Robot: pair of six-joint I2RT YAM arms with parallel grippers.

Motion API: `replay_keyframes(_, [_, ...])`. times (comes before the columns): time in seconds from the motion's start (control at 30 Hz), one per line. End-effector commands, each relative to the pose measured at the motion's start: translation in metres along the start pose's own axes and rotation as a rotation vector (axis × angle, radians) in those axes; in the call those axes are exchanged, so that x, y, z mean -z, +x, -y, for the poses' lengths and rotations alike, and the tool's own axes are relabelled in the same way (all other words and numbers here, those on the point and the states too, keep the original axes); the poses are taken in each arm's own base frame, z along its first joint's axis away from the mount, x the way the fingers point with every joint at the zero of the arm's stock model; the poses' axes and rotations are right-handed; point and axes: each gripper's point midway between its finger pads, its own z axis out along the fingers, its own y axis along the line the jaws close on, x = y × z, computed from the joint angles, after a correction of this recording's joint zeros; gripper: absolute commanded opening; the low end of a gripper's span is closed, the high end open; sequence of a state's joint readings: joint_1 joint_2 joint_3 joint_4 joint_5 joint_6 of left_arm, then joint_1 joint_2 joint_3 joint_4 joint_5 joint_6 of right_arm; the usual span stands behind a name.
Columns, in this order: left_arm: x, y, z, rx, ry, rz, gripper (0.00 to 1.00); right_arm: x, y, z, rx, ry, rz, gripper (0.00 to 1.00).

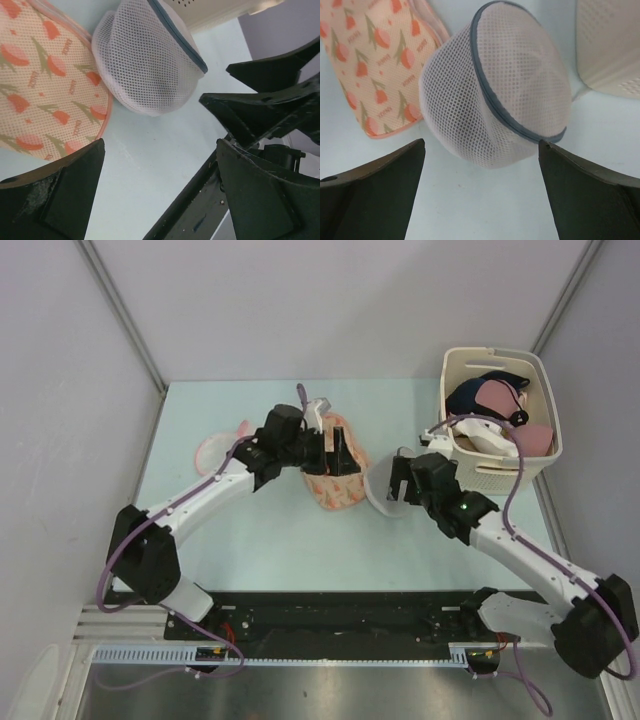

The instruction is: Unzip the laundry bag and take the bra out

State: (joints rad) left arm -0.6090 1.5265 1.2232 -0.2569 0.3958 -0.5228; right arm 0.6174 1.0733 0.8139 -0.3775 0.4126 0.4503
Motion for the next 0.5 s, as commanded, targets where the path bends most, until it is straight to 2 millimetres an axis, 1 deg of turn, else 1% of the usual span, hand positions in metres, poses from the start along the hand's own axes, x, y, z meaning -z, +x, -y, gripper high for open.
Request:
replay_keyframes(0.0, [0.024,-0.023,-0.005,-0.004,-0.024,0.08,0.97,-0.037,-0.015,-0.018,0.079,-0.112,-0.016,1.0])
replay_keyframes(0.03, [0.027,-0.022,-0.012,0.004,-0.035,0.081,0.97,-0.046,-0.014,-0.017,0.068,-0.103,-0.026,1.0])
replay_keyframes(0.07, [0.03,-0.021,-0.014,0.008,-0.042,0.079,0.97,-0.055,-0.02,-0.018,0.057,-0.096,-0.007,0.99])
replay_keyframes(0.1, [0.034,-0.022,-0.014,0.003,-0.04,0.084,0.97,-0.069,-0.019,-0.013,0.065,-0.048,-0.012,0.95])
replay_keyframes(0.13, [0.037,-0.019,-0.019,0.007,-0.05,0.079,0.97,-0.075,-0.019,-0.01,0.068,-0.024,-0.011,0.91])
replay_keyframes(0.17, [0.039,-0.017,-0.021,0.007,-0.059,0.075,0.97,-0.081,-0.026,-0.006,0.066,0.019,0.016,0.85])
replay_keyframes(0.2, [0.043,-0.016,-0.022,-0.001,-0.068,0.081,0.97,-0.088,-0.024,-0.005,0.072,0.044,0.013,0.61])
replay_keyframes(0.23, [0.044,-0.015,-0.023,0.0,-0.069,0.081,0.97,-0.089,-0.027,-0.005,0.073,0.055,0.021,0.35])
replay_keyframes(0.27, [0.045,-0.013,-0.025,0.001,-0.072,0.075,0.97,-0.088,-0.025,-0.003,0.069,0.068,0.006,0.0])
replay_keyframes(0.3, [0.049,-0.014,-0.025,-0.007,-0.074,0.082,0.97,-0.084,-0.026,-0.011,0.081,0.035,0.001,0.0])
replay_keyframes(0.33, [0.051,-0.014,-0.027,-0.011,-0.079,0.085,0.97,-0.073,-0.034,-0.02,0.095,-0.018,0.023,0.0])
replay_keyframes(0.37, [0.054,-0.015,-0.029,-0.014,-0.087,0.088,0.97,-0.063,-0.034,-0.036,0.125,-0.105,0.017,0.0])
replay_keyframes(0.4, [0.056,-0.014,-0.035,-0.009,-0.1,0.09,0.98,-0.054,-0.034,-0.047,0.158,-0.17,0.019,0.0])
replay_keyframes(0.43, [0.061,-0.016,-0.035,-0.012,-0.099,0.101,0.98,-0.032,-0.039,-0.06,0.237,-0.255,0.052,0.0])
replay_keyframes(0.47, [0.063,-0.017,-0.038,-0.008,-0.101,0.103,0.98,-0.021,-0.033,-0.069,0.275,-0.325,0.036,0.0])
